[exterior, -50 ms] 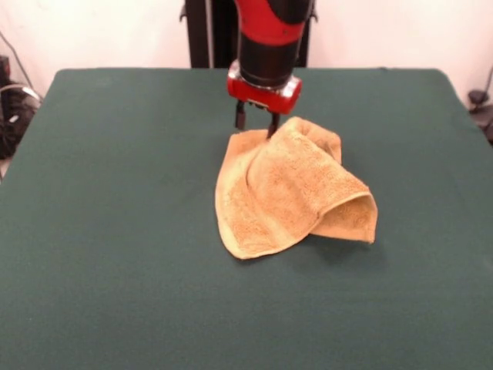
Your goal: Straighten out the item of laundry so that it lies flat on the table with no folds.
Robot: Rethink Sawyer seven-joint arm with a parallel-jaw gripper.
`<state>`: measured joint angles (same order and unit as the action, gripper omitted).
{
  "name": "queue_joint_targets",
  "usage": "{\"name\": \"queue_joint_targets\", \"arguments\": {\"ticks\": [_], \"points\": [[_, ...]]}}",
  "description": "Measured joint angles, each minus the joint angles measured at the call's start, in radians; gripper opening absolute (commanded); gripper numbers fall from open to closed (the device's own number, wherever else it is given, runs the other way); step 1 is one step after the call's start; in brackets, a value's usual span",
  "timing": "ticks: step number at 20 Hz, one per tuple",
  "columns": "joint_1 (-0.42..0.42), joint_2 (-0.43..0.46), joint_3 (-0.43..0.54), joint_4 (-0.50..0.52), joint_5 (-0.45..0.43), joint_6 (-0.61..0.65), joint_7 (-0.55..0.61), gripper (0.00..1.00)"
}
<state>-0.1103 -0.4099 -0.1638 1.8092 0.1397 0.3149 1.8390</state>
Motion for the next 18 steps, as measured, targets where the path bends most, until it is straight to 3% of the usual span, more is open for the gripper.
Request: {"name": "queue_joint_targets", "arguments": {"ticks": [11,12,18], "points": [[-0.002,0.01,0.0,-0.005,0.015,-0.008,0.0,1.0],[0.0,0.01,0.003,-0.006,0.016,-0.009,0.0,0.0],[0.01,0.012,0.006,-0.016,0.01,-0.008,0.0,0.0]]}}
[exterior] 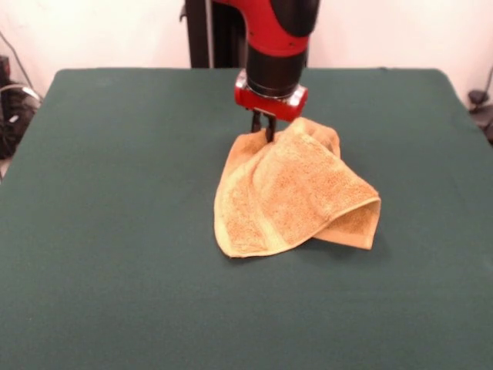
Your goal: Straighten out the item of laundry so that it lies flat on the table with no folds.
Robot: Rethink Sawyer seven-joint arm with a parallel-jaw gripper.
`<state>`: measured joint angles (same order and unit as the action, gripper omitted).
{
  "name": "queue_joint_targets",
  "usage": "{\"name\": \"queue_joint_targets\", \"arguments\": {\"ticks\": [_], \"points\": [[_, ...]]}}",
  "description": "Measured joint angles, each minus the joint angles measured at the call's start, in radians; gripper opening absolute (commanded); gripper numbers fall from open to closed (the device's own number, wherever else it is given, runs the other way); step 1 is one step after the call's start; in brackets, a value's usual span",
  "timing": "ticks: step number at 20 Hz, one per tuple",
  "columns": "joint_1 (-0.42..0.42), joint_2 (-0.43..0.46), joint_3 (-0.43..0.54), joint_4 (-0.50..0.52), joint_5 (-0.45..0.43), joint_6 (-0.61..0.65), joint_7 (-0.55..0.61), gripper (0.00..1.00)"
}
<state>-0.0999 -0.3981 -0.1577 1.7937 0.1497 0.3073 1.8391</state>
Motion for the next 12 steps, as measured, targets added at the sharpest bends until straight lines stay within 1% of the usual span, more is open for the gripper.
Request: {"name": "queue_joint_targets", "arguments": {"ticks": [12], "points": [[-0.001,-0.002,0.001,-0.003,-0.014,0.005,0.0,0.0]]}}
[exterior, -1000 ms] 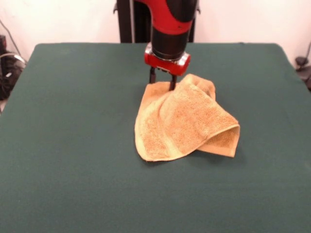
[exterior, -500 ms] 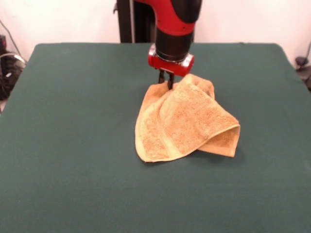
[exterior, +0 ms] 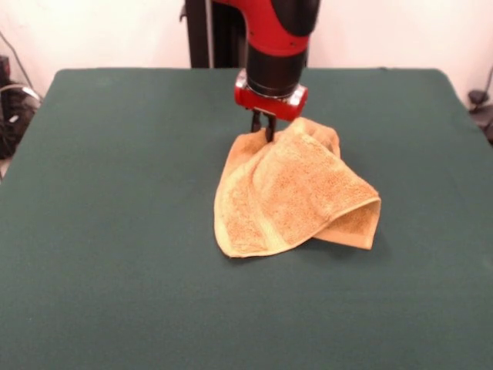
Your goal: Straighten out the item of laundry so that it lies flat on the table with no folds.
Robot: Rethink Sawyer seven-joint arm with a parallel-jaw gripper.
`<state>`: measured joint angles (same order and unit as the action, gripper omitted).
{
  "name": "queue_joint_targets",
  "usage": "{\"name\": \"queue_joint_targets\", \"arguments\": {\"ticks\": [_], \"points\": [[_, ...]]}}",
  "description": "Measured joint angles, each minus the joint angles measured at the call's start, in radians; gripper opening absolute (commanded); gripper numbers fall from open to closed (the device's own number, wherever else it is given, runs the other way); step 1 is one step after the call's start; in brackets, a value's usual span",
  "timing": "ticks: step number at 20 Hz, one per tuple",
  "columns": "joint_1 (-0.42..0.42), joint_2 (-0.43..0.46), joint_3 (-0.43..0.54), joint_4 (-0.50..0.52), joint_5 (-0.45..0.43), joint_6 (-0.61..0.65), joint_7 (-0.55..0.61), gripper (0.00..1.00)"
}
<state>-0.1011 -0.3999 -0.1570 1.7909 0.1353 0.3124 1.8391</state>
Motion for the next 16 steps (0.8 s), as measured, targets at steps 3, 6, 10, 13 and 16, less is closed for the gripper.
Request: {"name": "queue_joint_targets", "arguments": {"ticks": [3,6,10,13,16], "points": [[-0.003,-0.002,0.0,0.0,-0.012,0.0,0.0,0.0],[-0.011,-0.005,0.0,-0.002,-0.038,0.0,0.0,0.0],[-0.036,-0.01,-0.001,-0.002,-0.09,-0.001,0.0,0.0],[-0.077,-0.014,-0.006,-0.002,-0.143,-0.001,0.0,0.0],[-0.119,-0.025,-0.015,-0.002,-0.191,0.0,0.0,0.0]]}}
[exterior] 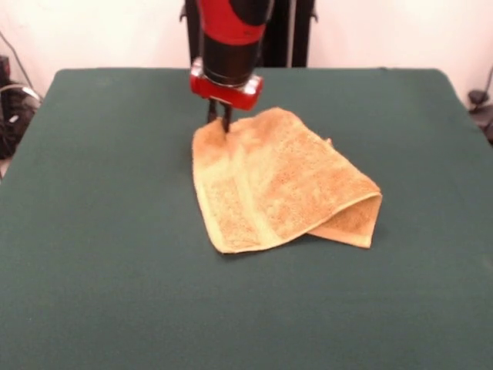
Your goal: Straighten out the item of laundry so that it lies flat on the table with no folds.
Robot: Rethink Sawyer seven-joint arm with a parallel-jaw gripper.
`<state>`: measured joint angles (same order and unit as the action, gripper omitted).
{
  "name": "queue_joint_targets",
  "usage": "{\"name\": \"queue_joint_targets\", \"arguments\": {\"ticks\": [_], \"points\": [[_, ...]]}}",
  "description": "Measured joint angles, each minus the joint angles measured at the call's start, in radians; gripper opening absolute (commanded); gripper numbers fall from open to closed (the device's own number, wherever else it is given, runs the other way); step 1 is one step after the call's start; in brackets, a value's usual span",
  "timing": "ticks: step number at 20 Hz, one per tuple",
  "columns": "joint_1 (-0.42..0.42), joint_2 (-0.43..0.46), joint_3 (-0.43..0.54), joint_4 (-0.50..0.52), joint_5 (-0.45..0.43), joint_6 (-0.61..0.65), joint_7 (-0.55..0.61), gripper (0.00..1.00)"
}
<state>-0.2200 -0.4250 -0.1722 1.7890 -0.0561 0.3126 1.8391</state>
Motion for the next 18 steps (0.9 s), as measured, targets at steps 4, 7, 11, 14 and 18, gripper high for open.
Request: {"name": "queue_joint_targets", "arguments": {"ticks": [4,7,11,14,18], "points": [[-0.051,-0.007,-0.009,-0.003,-0.047,0.007,0.0,0.0],[-0.083,-0.003,-0.009,-0.013,-0.073,0.017,0.0,0.0],[-0.115,0.001,-0.009,-0.033,-0.103,0.037,0.0,0.0],[-0.146,0.003,-0.009,-0.07,-0.143,0.066,0.0,0.0],[-0.168,0.004,-0.004,-0.111,-0.179,0.093,0.0,0.0]]}}
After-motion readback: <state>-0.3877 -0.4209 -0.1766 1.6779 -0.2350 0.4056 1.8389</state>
